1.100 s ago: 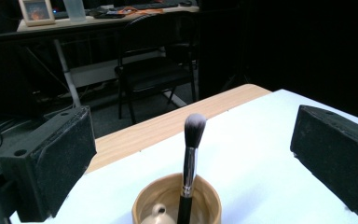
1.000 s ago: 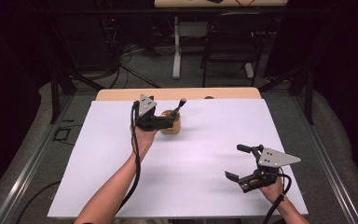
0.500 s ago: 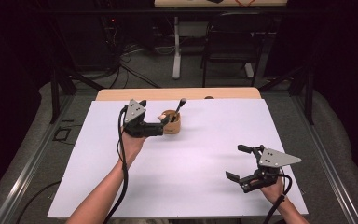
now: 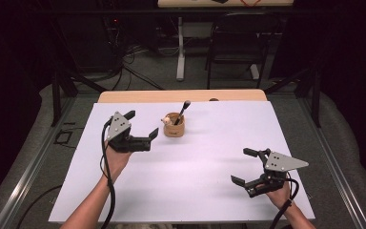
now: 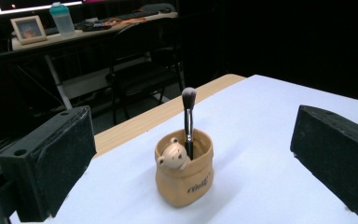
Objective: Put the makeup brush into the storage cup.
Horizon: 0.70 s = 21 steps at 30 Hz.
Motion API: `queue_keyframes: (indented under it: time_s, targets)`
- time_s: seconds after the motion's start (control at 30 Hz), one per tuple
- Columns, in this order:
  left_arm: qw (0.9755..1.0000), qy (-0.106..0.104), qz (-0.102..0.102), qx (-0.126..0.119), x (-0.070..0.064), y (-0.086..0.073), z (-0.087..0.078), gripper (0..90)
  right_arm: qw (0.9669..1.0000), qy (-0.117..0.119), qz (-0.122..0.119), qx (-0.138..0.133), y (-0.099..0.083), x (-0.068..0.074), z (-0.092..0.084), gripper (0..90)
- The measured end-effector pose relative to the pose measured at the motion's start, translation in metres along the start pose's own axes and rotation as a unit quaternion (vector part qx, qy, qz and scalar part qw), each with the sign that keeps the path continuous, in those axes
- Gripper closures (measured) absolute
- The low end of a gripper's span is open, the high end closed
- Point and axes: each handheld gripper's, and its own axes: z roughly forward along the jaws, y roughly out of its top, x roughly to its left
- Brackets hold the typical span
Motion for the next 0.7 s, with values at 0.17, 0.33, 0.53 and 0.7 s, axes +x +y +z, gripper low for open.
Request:
queue_keyframes:
  time_s: [0.17, 0.33, 0.53, 0.7]
  targets:
    - [1.0, -0.003, 0.002, -0.006, 0.003, -0.01, -0.016, 0.0, 1.0, 0.001, -0.001, 0.003, 0.0, 0.001, 0.001, 0.1]
    - [0.9998, -0.011, 0.005, -0.016, 0.007, -0.025, -0.034, 0.0, 1.0, 0.0, -0.001, 0.005, 0.0, 0.001, 0.001, 0.1]
    - [0.9995, -0.023, 0.006, -0.02, 0.01, -0.034, -0.046, 0.0, 1.0, 0.0, 0.0, 0.005, 0.0, 0.001, 0.001, 0.2]
    - [0.9994, -0.008, -0.009, -0.032, 0.018, -0.045, -0.059, 0.0, 1.0, -0.001, 0.0, 0.005, 0.0, 0.002, 0.001, 0.2]
